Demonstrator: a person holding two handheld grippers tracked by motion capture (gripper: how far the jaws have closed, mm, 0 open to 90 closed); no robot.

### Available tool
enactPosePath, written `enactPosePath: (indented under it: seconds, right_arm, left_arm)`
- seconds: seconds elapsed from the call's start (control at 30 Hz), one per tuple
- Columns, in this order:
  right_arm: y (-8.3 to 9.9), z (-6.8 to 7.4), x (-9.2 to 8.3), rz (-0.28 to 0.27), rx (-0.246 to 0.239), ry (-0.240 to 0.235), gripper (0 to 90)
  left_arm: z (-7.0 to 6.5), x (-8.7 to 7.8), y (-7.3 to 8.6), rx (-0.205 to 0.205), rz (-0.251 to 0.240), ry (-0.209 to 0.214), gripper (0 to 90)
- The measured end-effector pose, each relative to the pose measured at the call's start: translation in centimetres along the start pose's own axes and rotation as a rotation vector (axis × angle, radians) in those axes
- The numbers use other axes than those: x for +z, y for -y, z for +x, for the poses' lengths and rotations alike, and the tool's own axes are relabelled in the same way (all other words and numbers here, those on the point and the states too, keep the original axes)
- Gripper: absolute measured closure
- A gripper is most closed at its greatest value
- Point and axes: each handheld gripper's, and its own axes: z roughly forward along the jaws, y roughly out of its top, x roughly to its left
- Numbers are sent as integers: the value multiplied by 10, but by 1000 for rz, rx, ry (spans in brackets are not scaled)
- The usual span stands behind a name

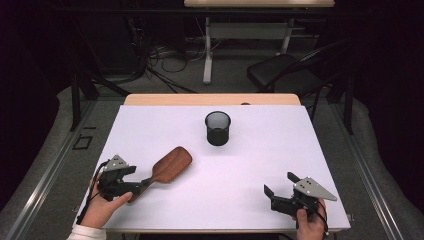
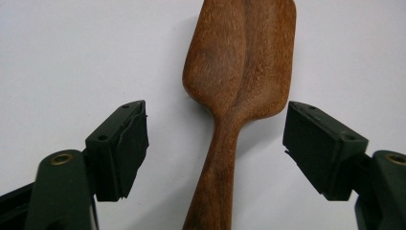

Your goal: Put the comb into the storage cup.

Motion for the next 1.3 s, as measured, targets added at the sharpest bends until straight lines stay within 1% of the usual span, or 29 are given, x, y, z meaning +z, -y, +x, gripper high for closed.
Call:
enactPosePath:
  seconds: [0.03,0.1,0.2,0.23,0.27,0.43,0.47,0.5,0.63,0.77,0.83,0.87,0.9,0.93,0.97,1.0,1.03,1.1,1.13,1.2,1.3]
  right_arm:
    - [0,0,0,1,1,0,76]
    - [0,0,0,2,-1,4,79]
    - [0,-1,0,5,2,4,79]
    - [1,-1,1,5,4,5,79]
    - [1,-1,1,5,4,6,80]
    - [1,-2,1,9,14,7,80]
    - [1,-2,1,11,12,8,80]
    - [1,-2,1,8,14,7,81]
    - [2,-3,1,10,16,8,86]
    - [2,-3,1,15,18,10,86]
    - [2,-3,1,18,19,10,86]
    - [2,-3,1,18,19,10,86]
    - [2,-3,1,18,20,11,87]
    - [2,-3,2,15,23,10,87]
    - [2,-3,1,18,24,9,87]
    - [2,-3,1,19,24,10,88]
    - [2,-3,1,19,25,9,88]
    - [2,-3,2,17,26,9,88]
    - [2,-3,2,18,25,9,87]
    - [2,-3,2,15,28,8,88]
    - [3,-3,3,13,28,8,88]
  left_arm:
    - [1,1,0,-3,16,6,193]
    - [2,5,0,-6,38,8,183]
    - [2,7,-1,-12,51,13,183]
    - [3,8,-2,-8,56,14,180]
    - [2,8,-3,-16,56,17,177]
    - [0,10,-10,-13,57,20,157]
    - [1,10,-11,-9,71,26,157]
    - [0,12,-12,-19,75,30,158]
    - [0,15,-15,-6,122,28,159]
    - [2,16,-18,-4,144,21,159]
    - [3,16,-21,-2,157,29,159]
    - [2,16,-21,-4,155,21,159]
    - [4,16,-22,3,158,33,158]
    - [4,16,-23,20,167,38,158]
    - [3,16,-23,25,167,30,158]
    - [3,16,-23,21,166,29,158]
    - [3,16,-24,24,169,32,158]
    - [3,16,-25,43,180,27,159]
    - [2,17,-25,44,177,24,159]
    - [1,17,-26,52,186,21,159]
    - [1,18,-27,53,193,25,162]
